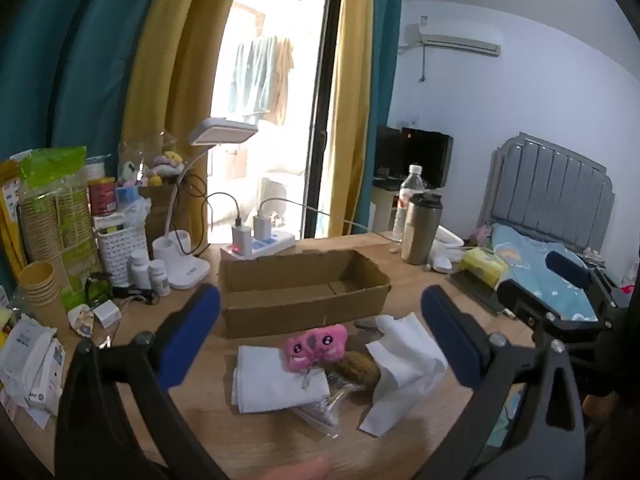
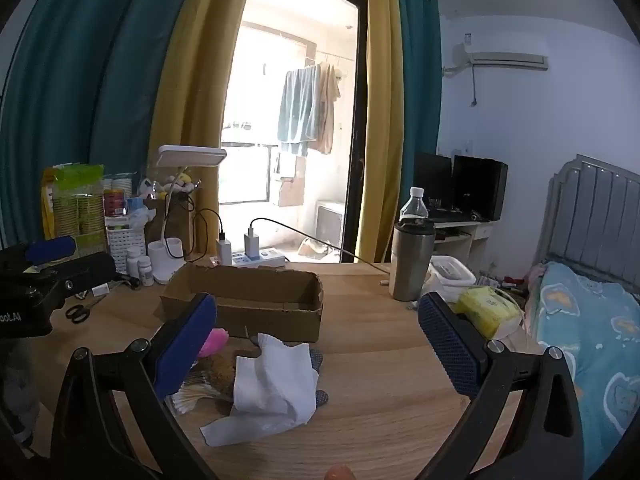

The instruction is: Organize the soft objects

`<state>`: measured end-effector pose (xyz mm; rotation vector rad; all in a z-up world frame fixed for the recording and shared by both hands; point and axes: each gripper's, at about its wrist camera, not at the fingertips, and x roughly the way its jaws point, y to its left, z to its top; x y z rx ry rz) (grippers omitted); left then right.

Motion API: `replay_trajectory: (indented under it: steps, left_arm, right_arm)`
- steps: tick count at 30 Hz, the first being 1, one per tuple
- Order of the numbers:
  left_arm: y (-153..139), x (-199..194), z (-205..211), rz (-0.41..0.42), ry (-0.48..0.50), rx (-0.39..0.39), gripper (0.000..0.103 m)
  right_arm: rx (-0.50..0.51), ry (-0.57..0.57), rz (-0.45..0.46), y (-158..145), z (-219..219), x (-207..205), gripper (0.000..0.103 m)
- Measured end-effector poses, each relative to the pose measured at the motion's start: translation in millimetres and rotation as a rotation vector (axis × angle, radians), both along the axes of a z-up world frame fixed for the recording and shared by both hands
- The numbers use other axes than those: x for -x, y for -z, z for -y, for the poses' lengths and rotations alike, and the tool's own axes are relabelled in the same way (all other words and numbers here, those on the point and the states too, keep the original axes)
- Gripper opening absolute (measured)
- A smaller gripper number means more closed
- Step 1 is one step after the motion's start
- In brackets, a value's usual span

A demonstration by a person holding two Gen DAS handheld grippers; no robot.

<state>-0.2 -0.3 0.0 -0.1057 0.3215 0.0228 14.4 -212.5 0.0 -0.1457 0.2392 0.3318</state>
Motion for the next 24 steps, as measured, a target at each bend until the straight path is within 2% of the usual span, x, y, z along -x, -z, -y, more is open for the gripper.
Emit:
replay_trajectory:
  steps: [4, 5, 12, 24]
  left_arm:
    - [-1, 2, 5, 0.011, 0.007, -0.005, 0.102]
    - [3, -2, -3, -0.031, -0.012, 0.028, 0.102]
    - [5, 5, -4, -0.002, -0.013, 0.021, 0.102]
    - [0, 7, 0, -0.014, -0.006, 0.02, 0.102]
  right_arm:
    - [0.015, -0.001, -0.019, -1, -3, -1, 0.103]
    - [0.015, -0.002, -0.018, -2, -4, -1, 0.103]
    - [0.014, 0.0, -0.024, 6, -5, -1, 0.103]
    - [0.004, -0.004, -0.016, 1, -1, 1, 0.103]
